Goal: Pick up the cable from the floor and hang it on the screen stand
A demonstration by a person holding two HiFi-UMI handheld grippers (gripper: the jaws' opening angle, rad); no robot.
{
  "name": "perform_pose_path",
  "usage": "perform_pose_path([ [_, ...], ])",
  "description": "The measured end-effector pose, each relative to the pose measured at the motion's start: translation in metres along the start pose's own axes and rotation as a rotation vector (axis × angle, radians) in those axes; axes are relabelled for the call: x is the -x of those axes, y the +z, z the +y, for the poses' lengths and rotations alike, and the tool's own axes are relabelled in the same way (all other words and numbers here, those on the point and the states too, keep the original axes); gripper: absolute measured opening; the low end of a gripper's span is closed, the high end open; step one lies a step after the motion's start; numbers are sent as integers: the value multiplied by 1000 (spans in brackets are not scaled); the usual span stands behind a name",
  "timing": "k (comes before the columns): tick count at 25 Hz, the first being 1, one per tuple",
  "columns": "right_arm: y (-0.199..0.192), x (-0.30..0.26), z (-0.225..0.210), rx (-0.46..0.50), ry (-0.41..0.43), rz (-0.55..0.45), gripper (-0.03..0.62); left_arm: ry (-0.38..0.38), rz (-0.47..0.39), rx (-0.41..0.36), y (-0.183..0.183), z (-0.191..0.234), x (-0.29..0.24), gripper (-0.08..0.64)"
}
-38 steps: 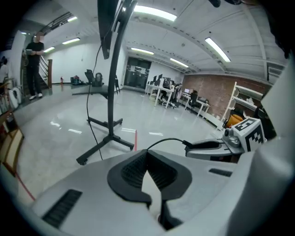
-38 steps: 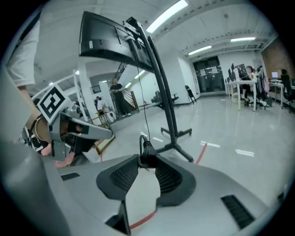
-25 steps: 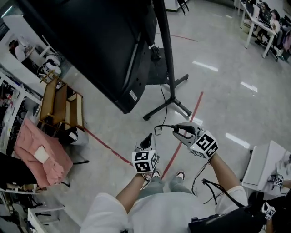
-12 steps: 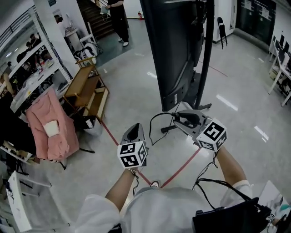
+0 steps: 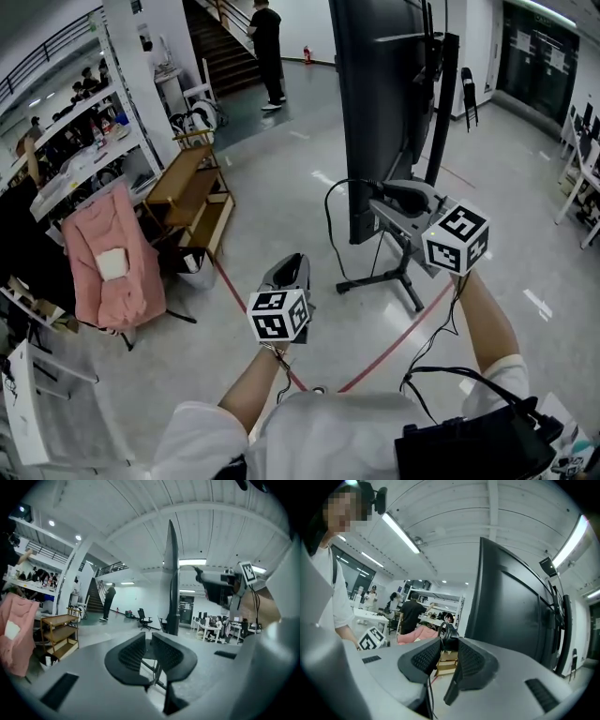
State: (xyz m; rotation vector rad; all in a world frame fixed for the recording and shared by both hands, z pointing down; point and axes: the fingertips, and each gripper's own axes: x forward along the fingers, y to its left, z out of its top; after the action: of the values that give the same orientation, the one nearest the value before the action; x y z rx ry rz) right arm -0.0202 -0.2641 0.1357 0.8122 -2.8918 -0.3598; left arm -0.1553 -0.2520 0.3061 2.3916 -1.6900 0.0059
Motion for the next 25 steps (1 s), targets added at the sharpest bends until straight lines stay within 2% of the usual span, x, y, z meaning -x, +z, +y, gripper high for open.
perform_pose_path([
  [4,33,6,5,-4,24,-47,124,-89,118,-60,-57,-19,-14,160],
  [7,51,15,11,-13,42,-80,124,-135,195,-80,-99,-35,-28,187],
  [13,79,13,13,-27,50,-105,124,-160,255,-44,-127,-31,-43,185],
  [14,82,12,12,-26,48,-104,124,-151,257,-40,-129,-28,-44,163],
  [16,83,10,11,-22,44,-99,124,-121,263,-42,-134,-22,-46,38],
  [19,80,5,9,-30,51,-92,125,-104,278,-45,-142,-15,-53,28],
  [22,82,-2,6,-28,51,-92,124,-117,263,-39,-134,-10,-60,25],
  [25,86,-7,1,-20,31,-95,124,-105,227,-13,-108,-2,-57,25],
])
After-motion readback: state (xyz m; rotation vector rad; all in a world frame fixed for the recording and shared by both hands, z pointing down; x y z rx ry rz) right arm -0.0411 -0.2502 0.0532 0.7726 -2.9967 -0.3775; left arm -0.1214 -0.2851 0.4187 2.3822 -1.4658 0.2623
